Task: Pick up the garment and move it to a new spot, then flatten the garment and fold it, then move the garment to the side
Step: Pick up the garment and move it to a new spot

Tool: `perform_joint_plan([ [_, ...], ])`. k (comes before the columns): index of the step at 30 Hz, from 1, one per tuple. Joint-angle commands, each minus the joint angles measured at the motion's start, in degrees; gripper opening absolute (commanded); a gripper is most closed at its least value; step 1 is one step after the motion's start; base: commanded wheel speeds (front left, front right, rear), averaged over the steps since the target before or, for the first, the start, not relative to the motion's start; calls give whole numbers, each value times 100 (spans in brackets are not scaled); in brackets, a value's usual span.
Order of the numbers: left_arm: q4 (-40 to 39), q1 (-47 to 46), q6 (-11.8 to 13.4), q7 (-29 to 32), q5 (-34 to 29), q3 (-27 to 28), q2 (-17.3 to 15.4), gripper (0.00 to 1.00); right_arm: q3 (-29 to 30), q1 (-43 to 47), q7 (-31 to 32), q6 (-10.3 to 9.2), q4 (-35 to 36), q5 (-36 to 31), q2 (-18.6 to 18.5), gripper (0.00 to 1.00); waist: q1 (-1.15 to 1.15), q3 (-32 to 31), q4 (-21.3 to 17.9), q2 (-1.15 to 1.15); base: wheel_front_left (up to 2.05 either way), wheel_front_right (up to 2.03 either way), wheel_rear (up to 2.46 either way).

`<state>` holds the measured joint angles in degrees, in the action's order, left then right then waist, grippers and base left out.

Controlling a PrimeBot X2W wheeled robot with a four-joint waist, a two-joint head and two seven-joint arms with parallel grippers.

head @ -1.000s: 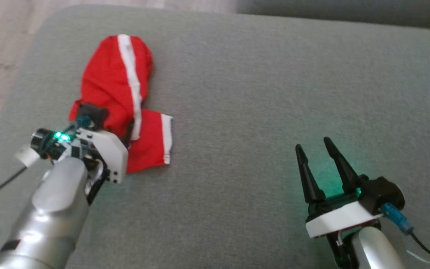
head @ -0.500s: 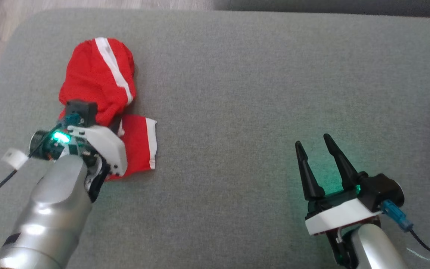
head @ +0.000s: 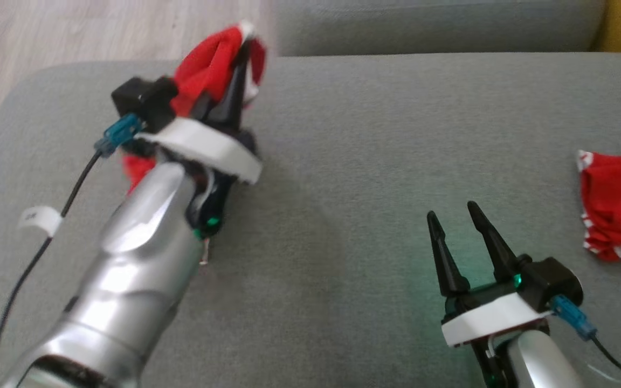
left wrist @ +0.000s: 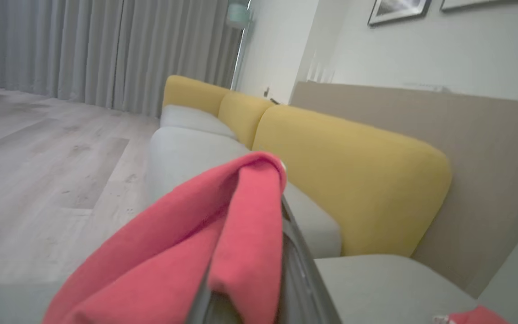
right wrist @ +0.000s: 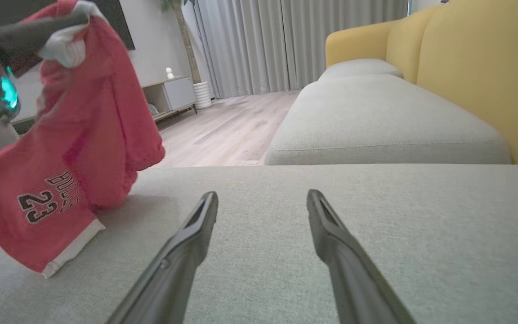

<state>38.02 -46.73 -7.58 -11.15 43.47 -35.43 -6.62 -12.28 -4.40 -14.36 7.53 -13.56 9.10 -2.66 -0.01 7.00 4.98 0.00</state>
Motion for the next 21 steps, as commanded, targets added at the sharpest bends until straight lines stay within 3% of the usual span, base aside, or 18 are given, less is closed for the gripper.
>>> perform_joint_plan([
  [1, -291, -469, 49, -133, 44, 250, -1, 0, -104, -24, -63, -4, 180, 69, -21, 100, 1, -115, -141, 0, 0, 0, 0],
  [8, -879, -897, 488, -376, -117, 424, 346, 0, -106, 39, -63, -4, 216, 121, -21, 100, 1, -174, -412, 0, 0, 0, 0],
  [12, -1730, -711, 853, -382, 45, 627, 370, 0, -143, -1, -63, -4, 230, 162, -21, 100, 1, -112, -557, 0, 0, 0, 0],
  [15, -2028, -226, 1064, -383, 207, 351, 372, 0, -155, -27, -63, -4, 254, 205, -21, 100, 1, -67, -621, 0, 0, 0, 0],
  [19, -1757, 440, 1015, -384, 103, -320, 373, 0, -93, -20, -63, -4, 289, 241, -21, 100, 1, -6, -614, 0, 0, 0, 0],
  [21, -1465, 688, 795, -384, -46, -806, 373, 36, -22, -1, -63, -4, 303, 239, -21, 100, 1, 22, -565, 0, 0, 0, 0],
])
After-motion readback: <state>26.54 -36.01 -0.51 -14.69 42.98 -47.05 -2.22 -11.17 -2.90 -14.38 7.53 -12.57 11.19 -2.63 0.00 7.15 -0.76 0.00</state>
